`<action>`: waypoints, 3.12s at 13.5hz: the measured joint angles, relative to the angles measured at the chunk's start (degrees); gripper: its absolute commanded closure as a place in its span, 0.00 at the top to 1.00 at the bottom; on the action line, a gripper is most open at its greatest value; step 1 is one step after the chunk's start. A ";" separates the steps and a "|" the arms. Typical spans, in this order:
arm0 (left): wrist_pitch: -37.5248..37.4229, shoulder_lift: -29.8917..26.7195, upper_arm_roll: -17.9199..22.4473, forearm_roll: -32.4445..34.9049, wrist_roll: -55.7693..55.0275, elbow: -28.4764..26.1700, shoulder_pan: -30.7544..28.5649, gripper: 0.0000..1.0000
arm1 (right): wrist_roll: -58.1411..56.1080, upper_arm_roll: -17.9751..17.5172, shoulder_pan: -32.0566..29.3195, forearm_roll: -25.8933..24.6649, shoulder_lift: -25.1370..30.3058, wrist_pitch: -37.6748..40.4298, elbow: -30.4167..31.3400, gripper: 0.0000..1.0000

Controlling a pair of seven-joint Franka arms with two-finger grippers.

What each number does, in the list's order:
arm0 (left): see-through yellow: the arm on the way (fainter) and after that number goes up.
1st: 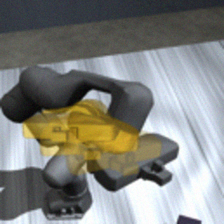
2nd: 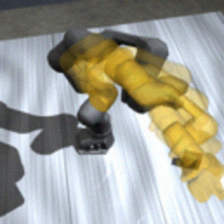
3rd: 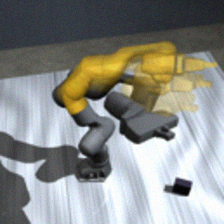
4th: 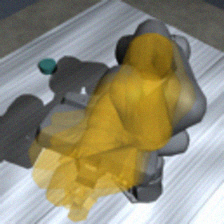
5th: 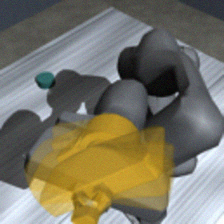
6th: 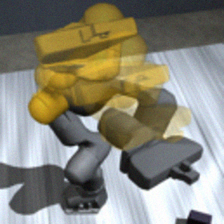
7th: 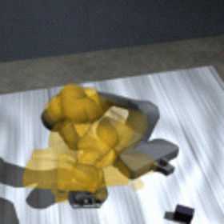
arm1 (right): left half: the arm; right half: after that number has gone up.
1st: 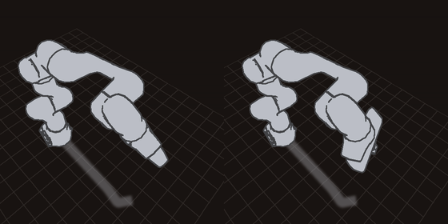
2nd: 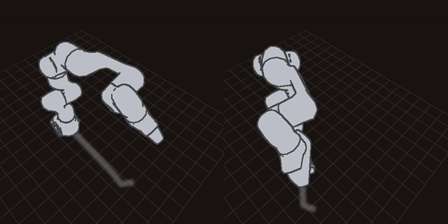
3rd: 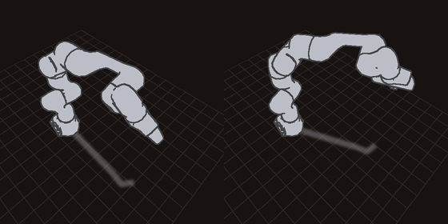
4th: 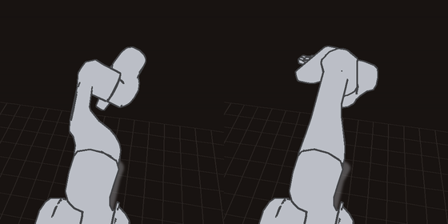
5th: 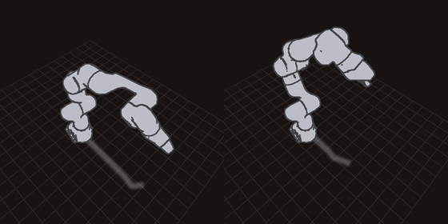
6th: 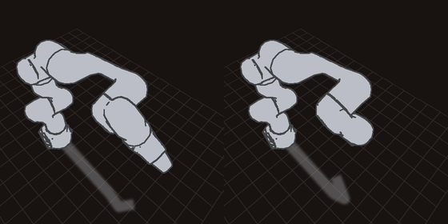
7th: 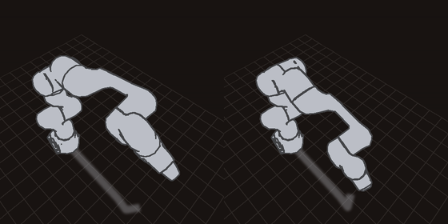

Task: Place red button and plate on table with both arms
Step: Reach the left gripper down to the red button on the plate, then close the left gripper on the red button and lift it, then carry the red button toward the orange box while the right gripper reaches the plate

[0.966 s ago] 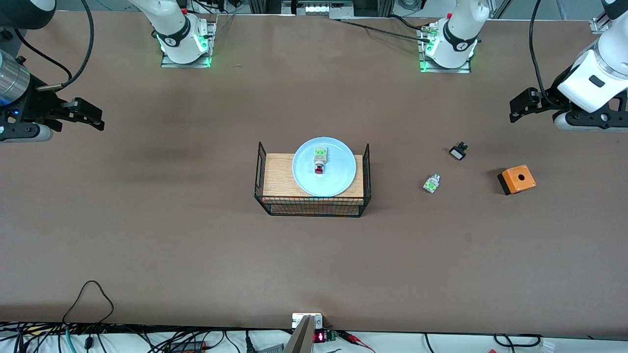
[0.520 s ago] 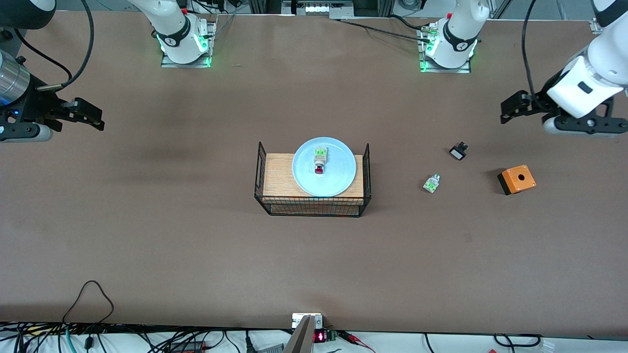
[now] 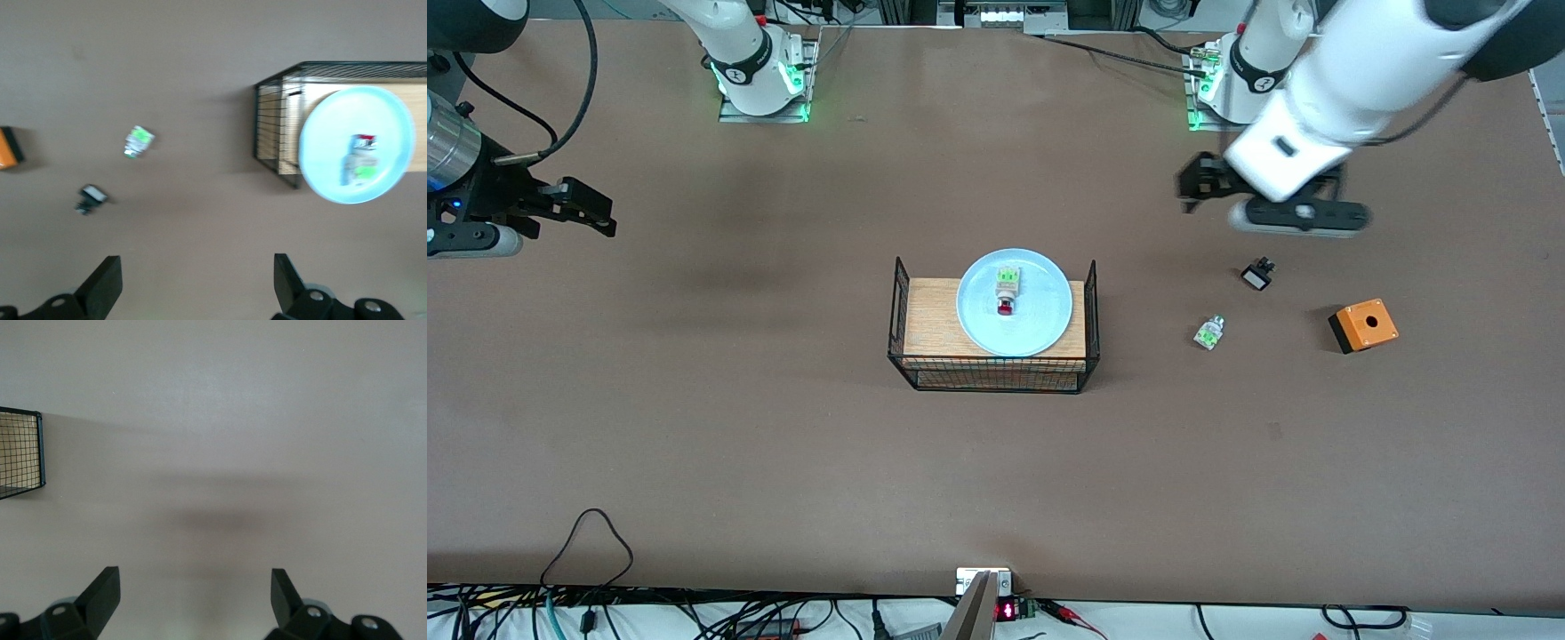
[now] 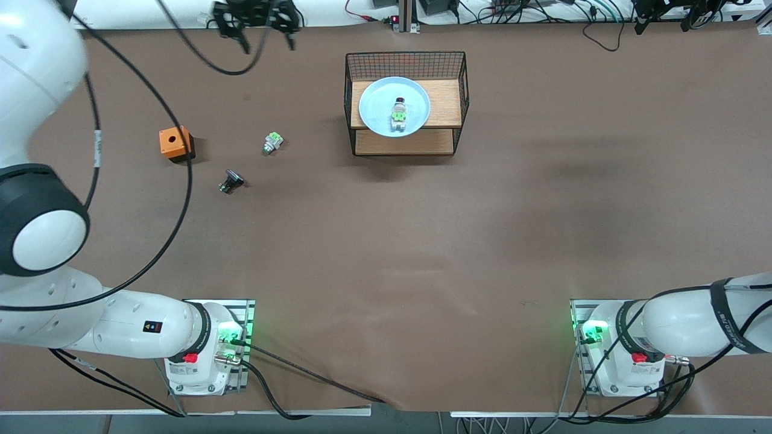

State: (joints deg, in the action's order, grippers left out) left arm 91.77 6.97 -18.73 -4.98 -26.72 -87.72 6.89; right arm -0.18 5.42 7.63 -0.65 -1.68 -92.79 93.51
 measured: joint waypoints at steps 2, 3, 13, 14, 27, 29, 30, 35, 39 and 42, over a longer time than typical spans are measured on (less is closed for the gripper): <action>1.60 5.78 -2.60 -0.05 -5.85 4.24 2.53 1.00 | 0.00 0.01 -0.01 0.00 0.00 0.00 0.00 1.00; 3.18 9.08 -2.89 -0.06 -8.09 6.77 4.27 1.00 | 0.00 0.01 -0.01 0.00 0.00 0.00 0.00 1.00; 20.82 27.75 -2.99 6.45 -24.45 11.90 16.79 1.00 | 0.01 0.10 -0.03 0.00 0.00 0.00 0.00 1.00; 20.83 28.70 -2.99 10.03 -26.56 11.97 17.92 1.00 | 0.01 0.12 -0.03 0.00 0.00 0.00 0.00 1.00; 20.78 32.72 -2.60 18.19 -25.94 12.01 20.94 0.16 | 0.01 0.25 -0.05 0.00 0.00 0.02 0.01 1.00; 20.74 32.68 -2.60 18.19 -25.80 12.31 20.89 0.16 | 0.01 0.25 -0.05 0.00 -0.01 0.02 0.04 1.00; 20.28 32.51 -2.60 18.19 -25.79 12.87 20.82 0.16 | 0.01 0.25 -0.05 0.00 -0.02 0.02 0.05 1.00; 5.22 25.13 -2.74 14.12 -18.15 16.72 16.93 0.16 | 0.05 0.23 -0.03 0.00 -0.05 0.00 0.07 1.00; -7.87 17.92 -2.64 12.67 -3.50 16.84 10.11 0.16 | 0.21 0.07 0.02 0.17 -0.05 0.21 0.06 1.00; -11.31 17.23 -2.26 12.64 11.44 16.44 1.24 0.16 | 11.38 -1.15 2.37 5.43 -0.10 1.22 0.06 1.00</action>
State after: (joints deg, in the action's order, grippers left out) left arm 80.45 24.21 -21.00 7.66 -15.28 -71.28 8.13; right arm 11.20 4.27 10.00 4.78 -1.78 -91.57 93.57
